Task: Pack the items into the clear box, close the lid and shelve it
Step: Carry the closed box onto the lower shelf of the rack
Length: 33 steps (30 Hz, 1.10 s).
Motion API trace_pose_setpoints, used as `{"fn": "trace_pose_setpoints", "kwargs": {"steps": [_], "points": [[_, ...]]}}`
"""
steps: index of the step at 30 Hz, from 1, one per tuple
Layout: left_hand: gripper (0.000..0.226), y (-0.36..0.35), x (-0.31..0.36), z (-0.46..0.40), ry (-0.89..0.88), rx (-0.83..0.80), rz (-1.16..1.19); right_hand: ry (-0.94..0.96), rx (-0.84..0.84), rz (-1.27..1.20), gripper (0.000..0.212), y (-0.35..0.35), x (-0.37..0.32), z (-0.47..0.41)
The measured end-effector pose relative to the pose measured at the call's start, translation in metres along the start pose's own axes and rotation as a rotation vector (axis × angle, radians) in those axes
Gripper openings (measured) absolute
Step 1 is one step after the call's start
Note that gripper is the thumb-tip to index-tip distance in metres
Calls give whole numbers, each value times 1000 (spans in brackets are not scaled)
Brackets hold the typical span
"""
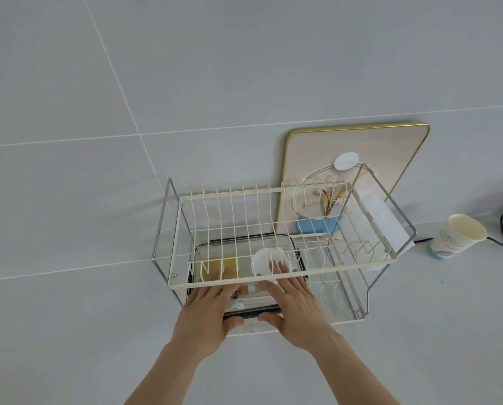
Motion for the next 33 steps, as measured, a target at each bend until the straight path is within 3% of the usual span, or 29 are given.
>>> {"fn": "trace_pose_setpoints", "kwargs": {"steps": [6, 17, 28, 33], "points": [[72, -3, -10, -19, 34, -36, -29, -19, -34, -4, 79, -4, 6, -17], [72, 9, -6, -29, -34, 73, -74, -2, -23, -12, 79, -2, 10, -32], [70, -4, -11, -36, 3, -16, -115, -51, -12, 106, 79, -4, 11, -33], [71, -2, 1, -8, 17, 42, -135, -175, 156, 113, 80, 8, -1, -14]]}}
Point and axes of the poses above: each hand's wrist, its own z-axis away from the middle knuckle, its own y-axis out of the back of the hand, x = y × z, the point moved 9 cm from there along -z, towards the middle knuckle, and after that the axes turned 4 degrees about -y, right-handed, at the moved point
